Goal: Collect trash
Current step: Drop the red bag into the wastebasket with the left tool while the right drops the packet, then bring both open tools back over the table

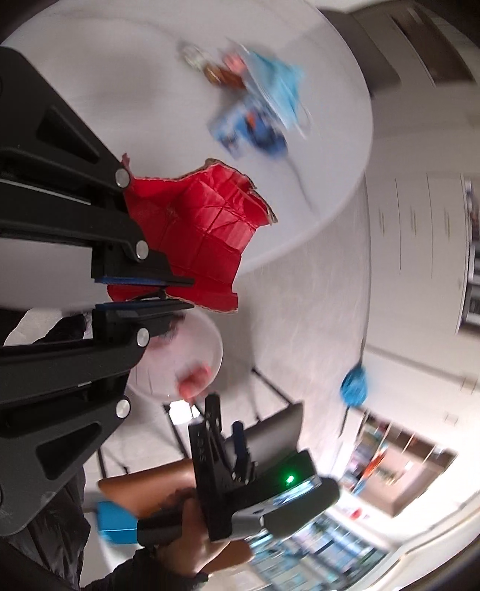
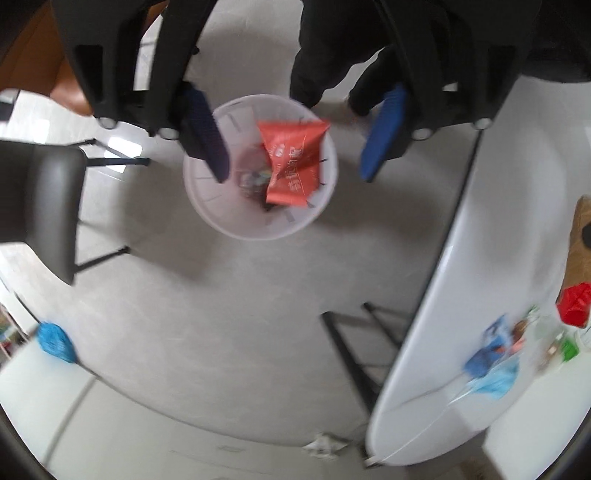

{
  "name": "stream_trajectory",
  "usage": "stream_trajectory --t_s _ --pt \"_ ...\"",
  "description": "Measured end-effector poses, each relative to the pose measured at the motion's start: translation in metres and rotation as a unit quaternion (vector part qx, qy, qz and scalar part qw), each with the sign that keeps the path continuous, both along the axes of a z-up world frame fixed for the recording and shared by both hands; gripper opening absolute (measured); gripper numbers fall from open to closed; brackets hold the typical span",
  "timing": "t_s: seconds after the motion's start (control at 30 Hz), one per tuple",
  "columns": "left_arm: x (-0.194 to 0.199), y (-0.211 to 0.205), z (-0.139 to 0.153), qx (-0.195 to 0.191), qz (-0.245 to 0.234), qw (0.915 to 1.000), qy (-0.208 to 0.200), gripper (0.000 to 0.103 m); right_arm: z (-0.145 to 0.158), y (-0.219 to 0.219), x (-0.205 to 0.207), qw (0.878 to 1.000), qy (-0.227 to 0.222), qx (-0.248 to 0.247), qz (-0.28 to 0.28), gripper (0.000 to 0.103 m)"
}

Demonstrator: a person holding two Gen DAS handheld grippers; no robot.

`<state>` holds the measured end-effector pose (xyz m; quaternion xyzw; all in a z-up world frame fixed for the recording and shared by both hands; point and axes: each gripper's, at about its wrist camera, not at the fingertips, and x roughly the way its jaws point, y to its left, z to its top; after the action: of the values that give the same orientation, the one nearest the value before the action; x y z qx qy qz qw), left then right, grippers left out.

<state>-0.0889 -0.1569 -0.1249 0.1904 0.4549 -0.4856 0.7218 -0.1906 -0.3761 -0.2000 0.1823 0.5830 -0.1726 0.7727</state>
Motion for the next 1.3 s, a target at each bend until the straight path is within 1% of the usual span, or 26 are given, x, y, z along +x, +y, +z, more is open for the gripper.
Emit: stream_trajectory --t_s 0.03,0.1,0.23,0.33,0.43,0.53,0.6,0.67,0.7,0.73,0.77,0.8,0.87,0.9,1.0,1.07,1.1,1.13,1.2,1.3 --pt "-0.005 -0.009 -0.001 0.001 -0.011 0.9999 0.003 0.006 0.002 -0.005 -0.005 1.000 -0.005 0.000 -0.011 0.087" --pt "-0.015 -0.032 -0.003 0.003 -0.036 0.9992 0.016 0.006 0.008 -0.019 -0.017 0.999 -0.014 -0.005 -0.033 0.091" --pt "-0.039 -0.076 -0.010 0.015 -0.092 0.9954 0.023 0.006 0.018 -0.044 -0.036 0.997 -0.023 -0.020 -0.070 0.096" --pt "-0.056 -0.103 -0.015 0.019 -0.129 0.9910 0.028 0.006 0.025 -0.060 -0.052 0.995 -0.030 -0.022 -0.094 0.097" --pt "-0.072 -0.131 -0.024 0.024 -0.162 0.9855 0.045 0.006 0.029 -0.075 -0.069 0.993 -0.038 -0.025 -0.112 0.097" --pt "-0.084 -0.149 -0.033 0.029 -0.179 0.9824 0.044 0.006 0.030 -0.085 -0.079 0.991 -0.041 -0.024 -0.123 0.097" --pt "-0.088 -0.159 -0.037 0.031 -0.180 0.9821 0.047 0.007 0.031 -0.088 -0.084 0.991 -0.044 -0.022 -0.128 0.097" --pt "-0.091 -0.166 -0.039 0.034 -0.179 0.9813 0.060 0.011 0.031 -0.092 -0.087 0.990 -0.046 -0.021 -0.128 0.097" --pt "-0.092 -0.169 -0.040 0.034 -0.178 0.9808 0.070 0.025 0.032 -0.092 -0.087 0.990 -0.046 -0.021 -0.128 0.097" --pt "-0.092 -0.167 -0.040 0.034 -0.175 0.9815 0.071 0.055 0.032 -0.092 -0.087 0.990 -0.047 -0.021 -0.128 0.097" --pt "-0.094 -0.166 -0.037 0.029 -0.165 0.9838 0.064 0.067 0.031 -0.092 -0.088 0.990 -0.047 -0.020 -0.128 0.097" --pt "-0.094 -0.163 -0.032 0.017 -0.153 0.9869 0.049 0.077 0.031 -0.092 -0.088 0.990 -0.046 -0.020 -0.128 0.097" --pt "-0.094 -0.158 -0.026 0.003 -0.151 0.9877 0.041 0.077 0.032 -0.092 -0.089 0.990 -0.049 -0.019 -0.128 0.097" --pt "-0.092 -0.157 -0.022 0.003 -0.148 0.9882 0.039 0.078 0.033 -0.092 -0.089 0.990 -0.049 -0.018 -0.128 0.097" --pt "-0.088 -0.148 -0.012 0.005 -0.127 0.9918 0.016 0.080 0.035 -0.090 -0.088 0.991 -0.052 -0.017 -0.123 0.097" --pt "-0.082 -0.138 -0.002 0.004 -0.108 0.9942 -0.001 0.086 0.039 -0.087 -0.086 0.991 -0.056 -0.018 -0.119 0.097" --pt "-0.078 -0.132 0.004 0.006 -0.089 0.9959 -0.012 0.091 0.040 -0.085 -0.086 0.991 -0.057 -0.019 -0.116 0.097" --pt "-0.072 -0.124 0.011 0.007 -0.070 0.9973 -0.021 0.092 0.040 -0.082 -0.084 0.992 -0.058 -0.020 -0.113 0.097" --pt "-0.062 -0.105 0.026 -0.001 -0.033 0.9990 -0.031 0.092 0.042 -0.077 -0.079 0.992 -0.057 -0.025 -0.108 0.099" --pt "-0.042 -0.070 0.042 -0.008 0.021 0.9989 -0.041 0.093 0.043 -0.067 -0.071 0.993 -0.061 -0.026 -0.096 0.099"
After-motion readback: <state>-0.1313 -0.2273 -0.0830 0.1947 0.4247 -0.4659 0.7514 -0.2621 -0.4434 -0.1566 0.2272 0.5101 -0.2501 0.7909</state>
